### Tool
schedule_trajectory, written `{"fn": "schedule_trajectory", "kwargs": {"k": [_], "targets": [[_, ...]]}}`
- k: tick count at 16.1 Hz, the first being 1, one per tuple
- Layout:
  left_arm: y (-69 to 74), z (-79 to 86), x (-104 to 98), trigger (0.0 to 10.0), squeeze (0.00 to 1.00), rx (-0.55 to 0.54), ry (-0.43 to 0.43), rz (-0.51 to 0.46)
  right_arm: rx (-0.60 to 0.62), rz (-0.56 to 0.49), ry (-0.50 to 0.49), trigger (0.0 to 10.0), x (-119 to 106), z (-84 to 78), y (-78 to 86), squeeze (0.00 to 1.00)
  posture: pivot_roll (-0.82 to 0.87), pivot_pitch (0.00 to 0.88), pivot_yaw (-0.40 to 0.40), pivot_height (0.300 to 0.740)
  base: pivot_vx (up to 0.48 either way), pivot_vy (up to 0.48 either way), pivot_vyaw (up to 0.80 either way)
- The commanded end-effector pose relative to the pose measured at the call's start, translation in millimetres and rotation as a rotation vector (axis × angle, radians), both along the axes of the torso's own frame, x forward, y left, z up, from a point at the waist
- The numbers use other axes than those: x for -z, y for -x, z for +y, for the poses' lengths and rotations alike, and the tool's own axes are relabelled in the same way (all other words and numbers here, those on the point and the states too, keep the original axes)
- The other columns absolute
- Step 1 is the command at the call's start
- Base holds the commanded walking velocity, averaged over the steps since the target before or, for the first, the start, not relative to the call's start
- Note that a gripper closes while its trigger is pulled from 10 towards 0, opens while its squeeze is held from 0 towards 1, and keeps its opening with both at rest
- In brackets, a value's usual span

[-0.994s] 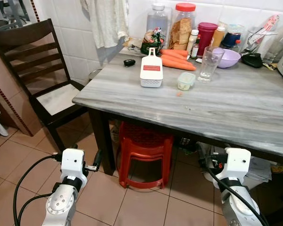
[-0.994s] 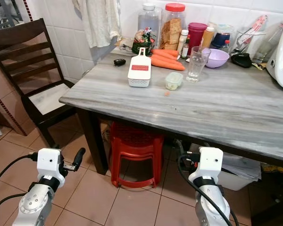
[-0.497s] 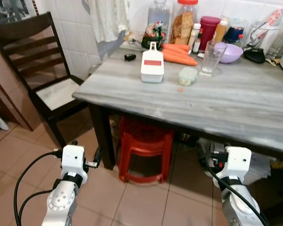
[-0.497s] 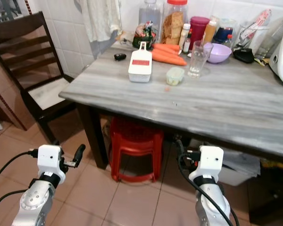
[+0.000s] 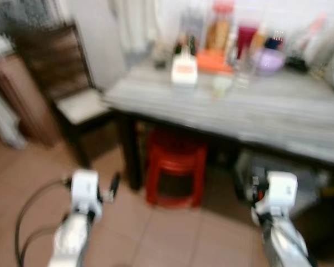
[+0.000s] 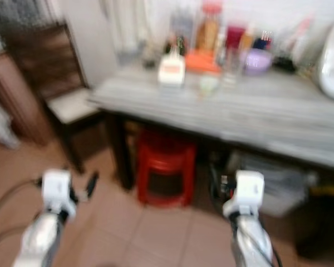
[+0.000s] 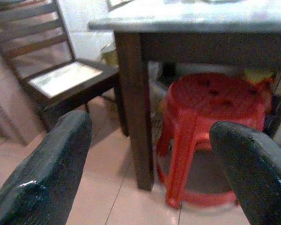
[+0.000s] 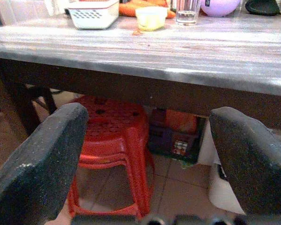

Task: Setting the table

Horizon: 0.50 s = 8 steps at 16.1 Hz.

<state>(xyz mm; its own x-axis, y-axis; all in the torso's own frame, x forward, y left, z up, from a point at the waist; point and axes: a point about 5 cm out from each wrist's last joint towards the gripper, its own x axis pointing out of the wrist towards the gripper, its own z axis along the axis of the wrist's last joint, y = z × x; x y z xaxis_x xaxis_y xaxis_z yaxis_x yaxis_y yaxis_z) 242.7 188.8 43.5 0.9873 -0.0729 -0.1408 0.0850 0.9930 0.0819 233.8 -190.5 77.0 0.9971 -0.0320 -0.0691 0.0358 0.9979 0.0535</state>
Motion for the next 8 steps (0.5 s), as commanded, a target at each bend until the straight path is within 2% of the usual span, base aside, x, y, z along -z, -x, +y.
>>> {"fn": "schedule_trajectory", "kwargs": {"k": [1, 8], "targets": [[-6.9, 2.4, -6.6, 10.0, 0.0, 0.0, -0.017, -0.021, 0.012, 0.006, -0.011, 10.0, 0.4, -0.5, -0.2, 0.0, 0.0, 0.0, -0.023, 0.74, -0.251, 0.0, 0.0], [-8.4, 0.8, -6.3, 10.0, 0.0, 0.0, -0.021, -0.021, 0.012, 0.007, -0.011, 10.0, 0.2, -1.0, -1.4, 0.0, 0.0, 0.0, -0.024, 0.74, -0.249, 0.0, 0.0]]}}
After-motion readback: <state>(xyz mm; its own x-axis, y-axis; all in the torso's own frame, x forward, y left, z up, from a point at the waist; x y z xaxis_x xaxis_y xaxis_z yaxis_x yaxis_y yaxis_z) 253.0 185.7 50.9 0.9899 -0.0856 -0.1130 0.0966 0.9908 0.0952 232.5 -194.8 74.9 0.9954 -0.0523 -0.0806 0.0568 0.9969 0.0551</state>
